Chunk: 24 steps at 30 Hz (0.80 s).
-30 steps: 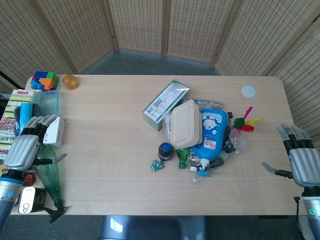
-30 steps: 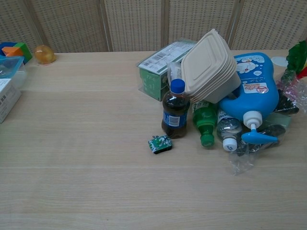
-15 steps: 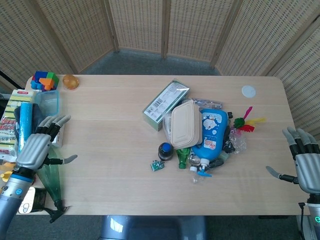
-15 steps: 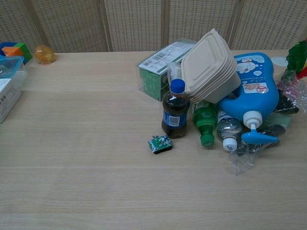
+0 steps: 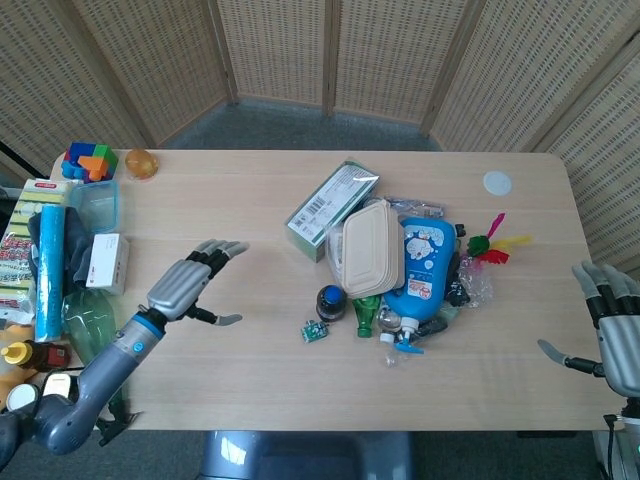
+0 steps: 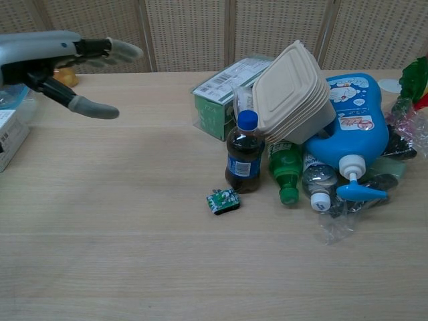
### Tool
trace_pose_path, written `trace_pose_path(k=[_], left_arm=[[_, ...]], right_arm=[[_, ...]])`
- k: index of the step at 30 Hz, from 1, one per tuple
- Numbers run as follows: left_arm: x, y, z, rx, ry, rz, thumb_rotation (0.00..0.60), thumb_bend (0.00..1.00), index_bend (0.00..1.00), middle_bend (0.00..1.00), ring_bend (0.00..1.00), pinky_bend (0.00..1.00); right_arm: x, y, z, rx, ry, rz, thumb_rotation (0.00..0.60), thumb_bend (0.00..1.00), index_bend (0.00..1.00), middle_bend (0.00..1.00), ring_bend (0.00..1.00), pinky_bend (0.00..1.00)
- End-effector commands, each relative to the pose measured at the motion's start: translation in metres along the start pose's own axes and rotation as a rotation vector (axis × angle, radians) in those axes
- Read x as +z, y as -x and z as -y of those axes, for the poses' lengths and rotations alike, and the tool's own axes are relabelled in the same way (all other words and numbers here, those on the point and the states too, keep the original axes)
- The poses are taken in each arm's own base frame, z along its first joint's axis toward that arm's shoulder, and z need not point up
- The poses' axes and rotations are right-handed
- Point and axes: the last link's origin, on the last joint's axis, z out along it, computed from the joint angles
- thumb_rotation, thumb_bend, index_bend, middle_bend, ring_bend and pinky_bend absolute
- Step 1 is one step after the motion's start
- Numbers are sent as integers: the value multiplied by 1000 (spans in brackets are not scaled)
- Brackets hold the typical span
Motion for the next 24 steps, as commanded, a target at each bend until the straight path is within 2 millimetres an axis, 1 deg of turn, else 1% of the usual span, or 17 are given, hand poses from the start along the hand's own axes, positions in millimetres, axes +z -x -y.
trace_pose_path(k=[1, 6, 11, 17, 24], left_arm=[[29, 17, -13, -2, 34, 35, 399, 23, 0, 0, 0, 0], [56, 45, -25, -6, 63, 53, 402, 22, 0, 0, 0, 0], [77, 68, -37, -88, 81, 64, 407, 21, 0, 0, 0, 0], [96, 88, -46, -132, 92, 56, 411, 22, 0, 0, 0, 0], [112, 108, -56, -180, 104, 82, 426, 22, 0, 0, 0, 0]], right_arm=[[-3, -2, -2, -2, 3, -1, 392, 145, 0, 0, 0, 0], [-8, -6, -7, -4, 17, -6, 389, 145, 0, 0, 0, 0], [-13, -10, -12, -4, 29, -10, 389, 145, 0, 0, 0, 0], [-17, -13, -14, -2, 33, -11, 392, 146, 0, 0, 0, 0], [-20, -16, -16, -1, 40, -14, 389, 146, 0, 0, 0, 0]])
